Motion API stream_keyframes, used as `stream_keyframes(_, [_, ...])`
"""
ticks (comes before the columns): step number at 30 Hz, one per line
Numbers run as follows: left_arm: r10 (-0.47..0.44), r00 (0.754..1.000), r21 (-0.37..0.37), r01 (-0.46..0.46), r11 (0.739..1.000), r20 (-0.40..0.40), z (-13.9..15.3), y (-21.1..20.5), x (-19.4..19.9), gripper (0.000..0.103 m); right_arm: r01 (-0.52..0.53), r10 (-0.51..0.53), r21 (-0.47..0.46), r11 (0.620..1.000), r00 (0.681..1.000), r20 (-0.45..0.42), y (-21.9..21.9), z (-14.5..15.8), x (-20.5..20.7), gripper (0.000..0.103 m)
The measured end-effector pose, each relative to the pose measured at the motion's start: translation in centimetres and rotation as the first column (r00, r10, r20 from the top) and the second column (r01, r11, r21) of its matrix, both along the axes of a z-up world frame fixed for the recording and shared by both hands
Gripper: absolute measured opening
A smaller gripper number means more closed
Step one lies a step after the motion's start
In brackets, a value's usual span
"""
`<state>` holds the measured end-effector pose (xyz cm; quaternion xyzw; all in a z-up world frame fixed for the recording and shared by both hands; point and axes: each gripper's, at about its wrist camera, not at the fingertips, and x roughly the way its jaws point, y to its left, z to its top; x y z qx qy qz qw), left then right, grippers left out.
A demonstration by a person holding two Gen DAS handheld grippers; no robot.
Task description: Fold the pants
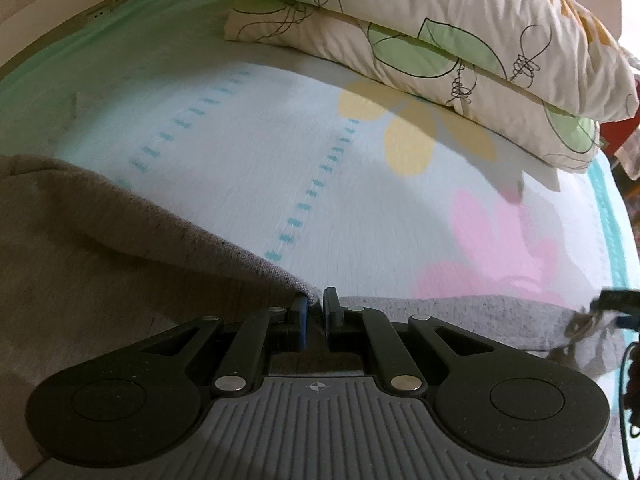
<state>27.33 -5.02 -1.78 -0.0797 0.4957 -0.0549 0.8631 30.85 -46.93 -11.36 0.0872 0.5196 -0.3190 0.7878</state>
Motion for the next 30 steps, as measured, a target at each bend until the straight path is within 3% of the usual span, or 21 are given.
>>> stream_keyframes(1, [-0.001,1.0,-0.002,0.001,1.0,0.002,0.2,0.1,-0.3,0.007,0.004,-0.004,0.003,1.0,1.0,-0.022,-0.3,-0.2,-0.6,0.039])
stream_keyframes(3, [-0.003,1.0,0.0,0.003,1.0,0.015,0.9,0.3,-1.0,0.007,0.02,-0.018,0.071,0.997,0.999,-0.027,-1.0,-0.4,-1.9,0.007])
stream_keyframes(7, [0.0,0.998,-0.012,0.001,1.0,0.066,3.3,1.1,-3.1,0.007,0.02,-0.03,0.106,0.994,0.996,0.089,-1.8,2.9,-5.0,0.007])
stream_keyframes(12, [-0.005,0.987,-0.002,0.006,1.0,0.159,6.7,2.3,-8.3,0.007,-0.026,-0.013,0.133,0.991,0.958,0.286,-1.2,9.0,-12.0,0.007])
stream_keyframes(16, [0.007,0.989,-0.024,-0.003,1.0,0.146,7.0,3.7,-13.1,0.007,-0.05,-0.006,0.142,0.989,0.93,0.368,0.0,11.1,-17.9,0.008])
stream_keyframes(19, [0.026,0.996,-0.038,-0.023,0.999,0.085,5.5,4.4,-16.4,0.007,-0.012,-0.058,0.18,0.984,0.924,0.377,0.5,10.5,-22.9,0.009])
stream_keyframes(22, [0.043,0.999,-0.038,-0.043,0.998,0.002,3.1,4.7,-18.3,0.007,0.044,-0.13,0.256,0.966,0.936,0.328,0.8,7.3,-26.5,0.01])
stream_keyframes(27, [0.032,0.994,0.005,-0.032,0.999,-0.108,-0.8,4.1,-19.5,0.006,0.072,-0.158,0.32,0.945,0.955,0.251,1.6,2.2,-30.0,0.013])
stream_keyframes(30, [0.023,0.992,0.009,-0.022,1.0,-0.128,-1.6,3.6,-19.3,0.006,0.103,-0.21,0.36,0.927,0.939,0.271,1.1,1.3,-31.4,0.022])
